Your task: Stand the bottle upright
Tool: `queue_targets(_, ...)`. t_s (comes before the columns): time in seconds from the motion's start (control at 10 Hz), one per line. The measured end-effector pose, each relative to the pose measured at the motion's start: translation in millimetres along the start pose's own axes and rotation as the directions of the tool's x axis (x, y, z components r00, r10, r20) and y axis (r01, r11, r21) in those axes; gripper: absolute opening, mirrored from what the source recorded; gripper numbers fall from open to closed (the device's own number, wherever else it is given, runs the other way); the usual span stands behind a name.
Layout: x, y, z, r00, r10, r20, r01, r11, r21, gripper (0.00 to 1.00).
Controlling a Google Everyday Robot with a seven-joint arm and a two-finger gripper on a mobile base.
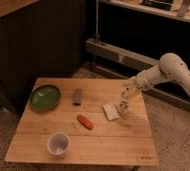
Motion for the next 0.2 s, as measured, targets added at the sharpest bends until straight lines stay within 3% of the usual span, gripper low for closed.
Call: queue_targets(0.2, -1.0, 0.1, -0.1, 1.0, -0.012, -0.004, 0.012, 1.0, -0.001, 0.37)
